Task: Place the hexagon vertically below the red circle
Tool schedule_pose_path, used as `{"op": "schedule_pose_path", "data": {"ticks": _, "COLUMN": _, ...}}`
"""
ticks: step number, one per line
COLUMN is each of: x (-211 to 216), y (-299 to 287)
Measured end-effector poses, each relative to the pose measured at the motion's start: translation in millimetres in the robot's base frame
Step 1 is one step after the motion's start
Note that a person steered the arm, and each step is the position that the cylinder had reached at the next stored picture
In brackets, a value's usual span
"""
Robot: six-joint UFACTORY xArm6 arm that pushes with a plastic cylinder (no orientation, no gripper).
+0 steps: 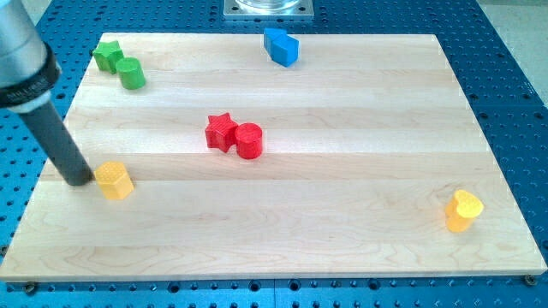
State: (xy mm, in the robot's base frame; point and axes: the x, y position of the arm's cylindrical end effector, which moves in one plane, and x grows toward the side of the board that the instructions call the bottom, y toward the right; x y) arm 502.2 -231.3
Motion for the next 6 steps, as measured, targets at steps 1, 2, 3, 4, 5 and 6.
{"op": "schedule_pose_path", "data": {"ticks": 1, "x": 2.6, "y": 54.7}}
{"op": "schedule_pose_path", "data": {"ticks": 2, "x": 20.4, "y": 62.5}}
{"op": "schedule_pose_path", "data": {"ticks": 3, "x": 21.5, "y": 45.8}}
{"op": "schedule_pose_path", "data": {"ticks": 4, "x": 32.2, "y": 71.4}}
{"op": "schedule_pose_path", "data": {"ticks": 5, "x": 46.1, "y": 96.2}}
{"op": "schedule_pose_path", "data": {"ticks": 6, "x": 56.5, "y": 159.4}}
